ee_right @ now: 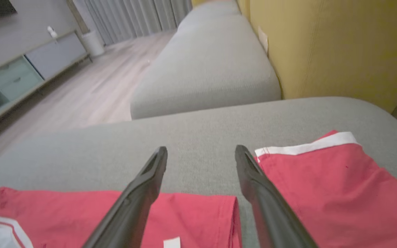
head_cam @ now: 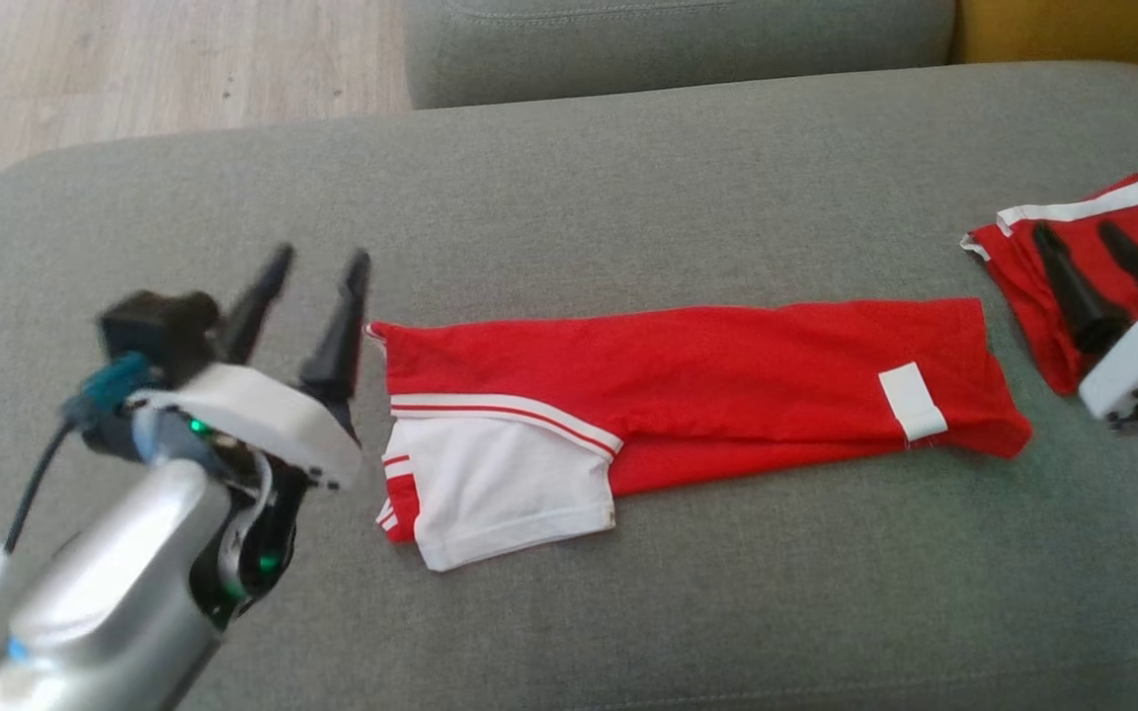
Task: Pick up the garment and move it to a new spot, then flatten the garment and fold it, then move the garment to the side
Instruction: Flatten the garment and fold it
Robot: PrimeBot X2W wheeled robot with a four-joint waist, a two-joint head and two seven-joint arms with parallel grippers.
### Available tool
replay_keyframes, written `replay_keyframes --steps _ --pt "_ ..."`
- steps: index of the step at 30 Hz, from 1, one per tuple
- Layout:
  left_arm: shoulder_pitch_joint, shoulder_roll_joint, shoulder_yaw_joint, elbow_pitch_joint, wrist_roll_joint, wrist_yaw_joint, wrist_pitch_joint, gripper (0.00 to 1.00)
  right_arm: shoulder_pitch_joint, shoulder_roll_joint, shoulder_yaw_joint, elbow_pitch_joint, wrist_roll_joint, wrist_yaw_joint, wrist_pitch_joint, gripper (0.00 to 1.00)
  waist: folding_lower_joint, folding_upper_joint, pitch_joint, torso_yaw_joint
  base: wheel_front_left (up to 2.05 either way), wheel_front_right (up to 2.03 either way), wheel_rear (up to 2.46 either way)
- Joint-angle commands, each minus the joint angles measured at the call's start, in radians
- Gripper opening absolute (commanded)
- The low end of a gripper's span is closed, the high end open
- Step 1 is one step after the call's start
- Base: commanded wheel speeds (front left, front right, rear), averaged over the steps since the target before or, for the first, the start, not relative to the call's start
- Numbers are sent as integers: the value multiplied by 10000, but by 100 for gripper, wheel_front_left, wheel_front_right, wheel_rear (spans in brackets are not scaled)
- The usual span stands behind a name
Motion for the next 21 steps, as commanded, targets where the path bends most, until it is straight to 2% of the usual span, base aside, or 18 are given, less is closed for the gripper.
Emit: replay_keyframes --steps 1,3,6,9,12,15,21 --pt "-130 89 869 -378 296 68 -116 100 117 10 -160 -249 -145 -9 -340 100 0 -1 -18 28 0 0 0" --pt "638 -438 1979 -766 984 45 -118 100 352 606 -639 -213 -499 -9 -1079 100 0 -1 -55 68 0 0 0" --pt "1772 -1303 3355 -1225 2069 -234 -119 100 754 1478 -1221 -204 -1106 -9 -1995 100 0 -1 -98 128 0 0 0" --pt "2773 -2282 4515 -1499 2917 -709 -120 100 1151 2338 -1804 -189 -1618 -9 -2672 100 0 -1 -144 187 0 0 0" --pt "3563 -3046 5173 -1465 3726 -1367 -120 100 1496 3052 -2233 -122 -2101 -9 -3024 100 0 -1 -177 226 0 0 0" --pt "3958 -3561 5544 -1229 4383 -1979 -121 100 1672 3418 -2368 -128 -2667 -9 -3069 100 0 -1 -124 273 0 0 0" --pt "3867 -4134 6152 -904 5219 -2907 -121 100 1505 3564 -3114 79 -3730 -9 -2747 100 0 -1 174 412 0 0 0"
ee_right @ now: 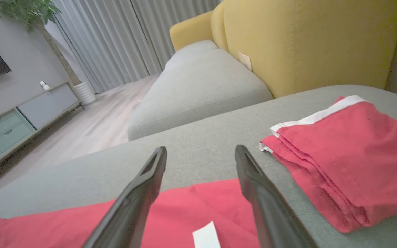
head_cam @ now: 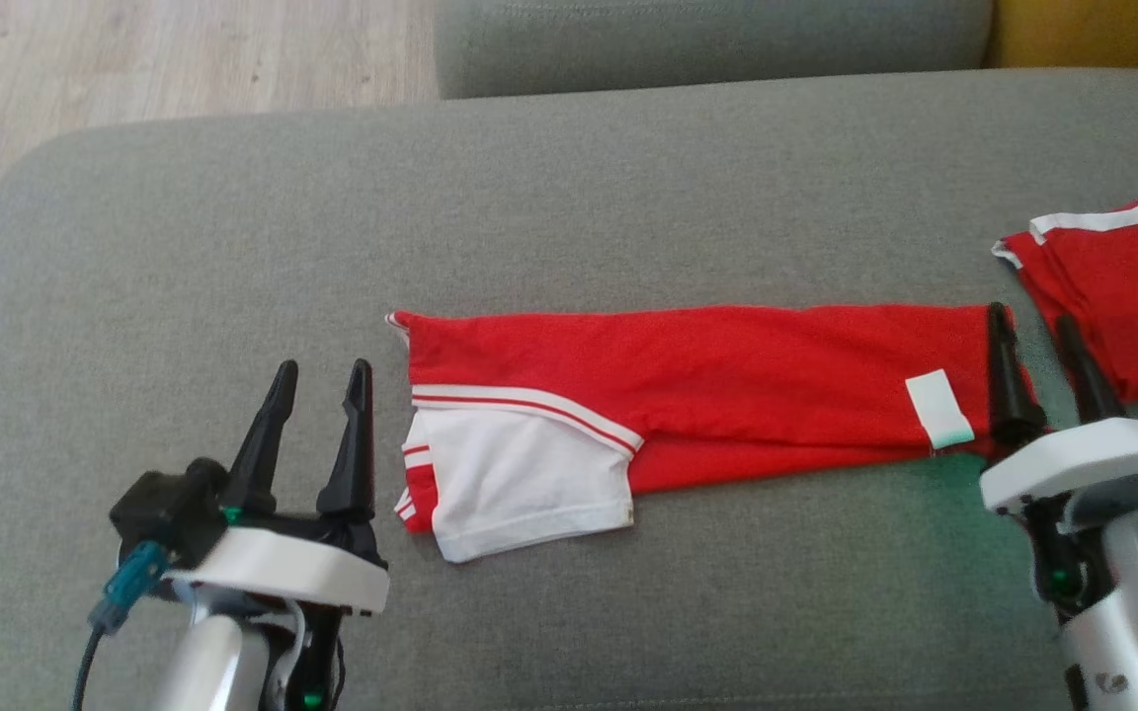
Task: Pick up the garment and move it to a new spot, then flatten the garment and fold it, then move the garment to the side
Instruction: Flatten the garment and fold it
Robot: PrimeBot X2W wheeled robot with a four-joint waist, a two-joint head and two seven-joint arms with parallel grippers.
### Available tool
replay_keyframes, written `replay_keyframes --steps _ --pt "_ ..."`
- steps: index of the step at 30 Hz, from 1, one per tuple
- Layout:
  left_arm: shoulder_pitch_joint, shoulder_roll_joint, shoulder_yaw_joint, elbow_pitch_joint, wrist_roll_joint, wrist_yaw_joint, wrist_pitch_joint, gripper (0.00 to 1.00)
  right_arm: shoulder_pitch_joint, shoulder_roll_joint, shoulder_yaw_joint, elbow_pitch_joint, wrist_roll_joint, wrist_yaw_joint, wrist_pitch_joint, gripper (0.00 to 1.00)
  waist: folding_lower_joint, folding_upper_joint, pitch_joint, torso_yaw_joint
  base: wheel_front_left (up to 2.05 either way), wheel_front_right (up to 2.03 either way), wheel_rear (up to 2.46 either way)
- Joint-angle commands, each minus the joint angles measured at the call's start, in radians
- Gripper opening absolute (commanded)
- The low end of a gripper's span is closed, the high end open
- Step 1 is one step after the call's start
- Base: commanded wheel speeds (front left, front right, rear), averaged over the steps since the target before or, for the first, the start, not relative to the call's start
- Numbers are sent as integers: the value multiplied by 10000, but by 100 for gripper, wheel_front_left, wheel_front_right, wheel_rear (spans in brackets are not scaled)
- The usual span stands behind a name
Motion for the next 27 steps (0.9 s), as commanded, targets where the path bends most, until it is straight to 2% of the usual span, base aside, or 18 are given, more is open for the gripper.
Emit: replay_keyframes --steps 1,6,13,27 --pt "-589 -74 505 -191 229 -244 -121 100 -466 -31 -210 -37 -419 -9 168 100 0 -1 163 80 0 0 0" --pt "-795 -312 595 135 525 -653 -121 100 -809 247 -1379 1040 -1637 -9 850 100 0 -1 481 233 0 0 0" --pt "-1004 -452 611 419 681 -917 -122 100 -1281 790 -2901 2445 -3181 -9 1326 100 0 -1 839 412 0 0 0" --pt "-1181 -491 567 555 644 -1067 -122 100 -1895 1393 -4338 3546 -4672 -9 1016 100 0 -1 1163 299 0 0 0"
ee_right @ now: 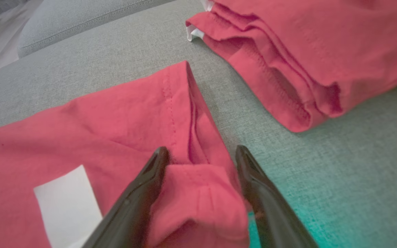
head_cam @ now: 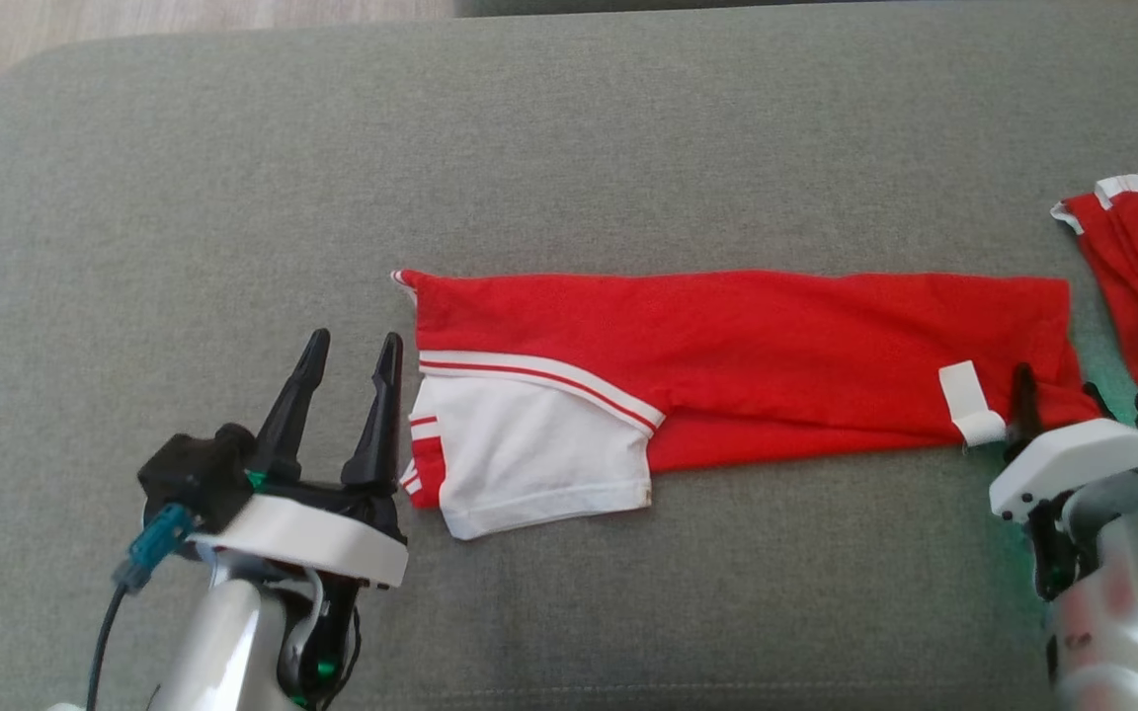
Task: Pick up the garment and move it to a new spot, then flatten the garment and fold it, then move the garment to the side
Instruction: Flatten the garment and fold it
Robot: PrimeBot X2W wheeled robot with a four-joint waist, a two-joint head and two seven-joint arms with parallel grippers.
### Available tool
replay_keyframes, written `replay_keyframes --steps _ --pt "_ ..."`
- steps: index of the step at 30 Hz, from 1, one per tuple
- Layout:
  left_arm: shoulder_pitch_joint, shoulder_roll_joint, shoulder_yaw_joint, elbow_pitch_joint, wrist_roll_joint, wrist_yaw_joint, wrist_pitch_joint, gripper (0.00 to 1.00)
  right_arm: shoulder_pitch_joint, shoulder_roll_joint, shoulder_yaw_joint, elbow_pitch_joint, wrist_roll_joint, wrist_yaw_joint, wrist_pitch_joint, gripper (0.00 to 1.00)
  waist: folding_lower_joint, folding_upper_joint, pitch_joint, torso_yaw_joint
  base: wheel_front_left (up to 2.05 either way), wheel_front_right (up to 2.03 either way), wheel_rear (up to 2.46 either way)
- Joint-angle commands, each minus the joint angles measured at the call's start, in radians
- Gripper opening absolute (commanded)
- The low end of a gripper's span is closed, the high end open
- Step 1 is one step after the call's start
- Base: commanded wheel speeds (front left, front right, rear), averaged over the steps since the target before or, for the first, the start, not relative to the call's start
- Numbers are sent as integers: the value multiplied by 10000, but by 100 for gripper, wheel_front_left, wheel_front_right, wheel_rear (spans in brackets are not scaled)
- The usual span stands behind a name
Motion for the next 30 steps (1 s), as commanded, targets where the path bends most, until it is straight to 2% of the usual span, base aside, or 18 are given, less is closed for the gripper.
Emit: replay_keyframes --steps 1,4,5,6,7,15,22,25,30 --pt "-414 19 306 -280 -33 -20 -122 100 -267 73 168 -70 -69 -9 -70 100 0 0 -6 -20 0 0 0" --pt "-435 18 314 -258 -64 -10 -122 100 -383 145 131 75 -62 -9 -115 100 0 0 -26 -75 0 0 0" --pt "-442 18 315 -253 -73 -3 -122 100 -408 161 127 124 -44 -9 -124 74 0 0 -39 -91 0 0 0" --pt "-450 18 313 -253 -80 4 -122 100 -431 174 116 177 -8 -9 -121 30 0 0 -48 -102 0 0 0" --pt "-457 18 308 -257 -89 10 -122 100 -449 184 123 228 17 -9 -111 0 0 0 -56 -109 0 0 0" --pt "-430 17 313 -287 -125 37 -122 100 -517 48 -89 307 218 -9 -164 0 0 0 -104 -119 0 0 0" --pt "-366 17 367 -262 -179 51 -122 100 -545 -632 -1540 -30 -362 -9 -382 0 0 0 -266 -68 0 0 0" --pt "-296 17 377 -221 -226 74 -122 100 -680 -427 -1812 -266 -726 -9 -418 0 0 0 -452 -74 0 0 0" --pt "-166 17 364 -183 -301 124 -122 100 -820 54 -1002 -756 -506 -9 -394 0 0 0 -765 -117 0 0 0"
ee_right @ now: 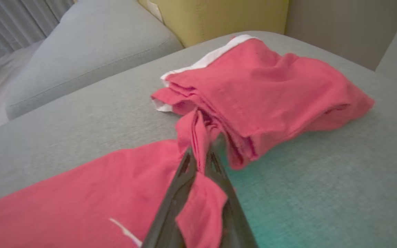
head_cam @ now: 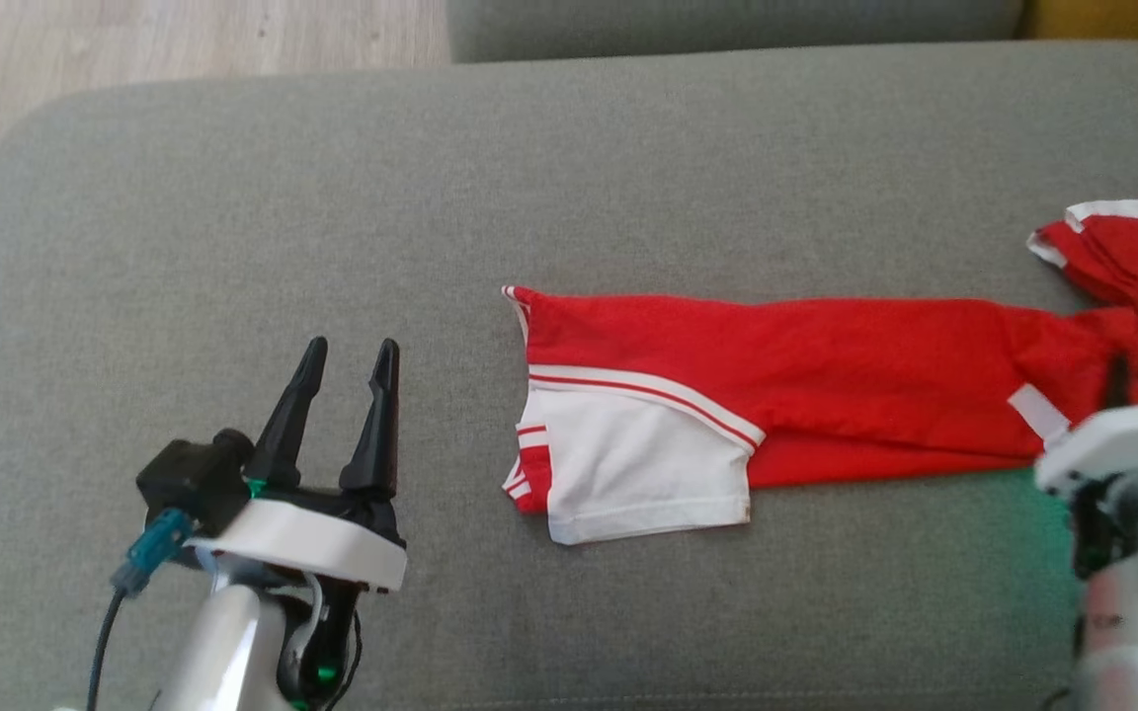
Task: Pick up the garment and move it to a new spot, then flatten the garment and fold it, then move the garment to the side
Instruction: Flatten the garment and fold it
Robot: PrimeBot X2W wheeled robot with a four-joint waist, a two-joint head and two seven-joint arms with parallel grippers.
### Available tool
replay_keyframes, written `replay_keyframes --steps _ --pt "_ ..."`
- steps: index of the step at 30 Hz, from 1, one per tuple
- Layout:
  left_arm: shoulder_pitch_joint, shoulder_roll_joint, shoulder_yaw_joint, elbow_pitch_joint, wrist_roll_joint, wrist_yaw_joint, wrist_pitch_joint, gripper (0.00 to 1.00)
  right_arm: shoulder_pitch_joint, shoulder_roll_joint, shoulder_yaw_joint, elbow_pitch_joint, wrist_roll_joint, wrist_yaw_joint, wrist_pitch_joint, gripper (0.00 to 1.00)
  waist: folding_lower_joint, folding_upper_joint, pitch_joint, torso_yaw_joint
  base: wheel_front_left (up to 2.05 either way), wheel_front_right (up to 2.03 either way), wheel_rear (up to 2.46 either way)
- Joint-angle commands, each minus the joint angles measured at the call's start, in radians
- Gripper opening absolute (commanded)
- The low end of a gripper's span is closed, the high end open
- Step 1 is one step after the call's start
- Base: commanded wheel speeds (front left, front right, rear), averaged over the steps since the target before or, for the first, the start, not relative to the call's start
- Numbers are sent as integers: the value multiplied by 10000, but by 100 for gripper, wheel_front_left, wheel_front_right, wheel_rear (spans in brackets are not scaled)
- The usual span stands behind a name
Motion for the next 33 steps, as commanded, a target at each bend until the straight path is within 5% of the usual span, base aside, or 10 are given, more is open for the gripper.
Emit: replay_keyframes --steps 1,18,33 --pt "-214 21 356 -296 -99 59 -122 100 -492 47 470 -449 105 -9 -104 0 0 0 -116 -22 0 0 0" --pt "269 20 183 -257 -307 197 -122 100 1028 245 7828 -3193 5249 -9 823 0 0 0 -921 874 0 0 0" --pt "261 20 -103 -81 -270 155 -122 100 387 246 11330 -1425 7784 -9 -360 0 0 0 -830 1796 0 0 0"
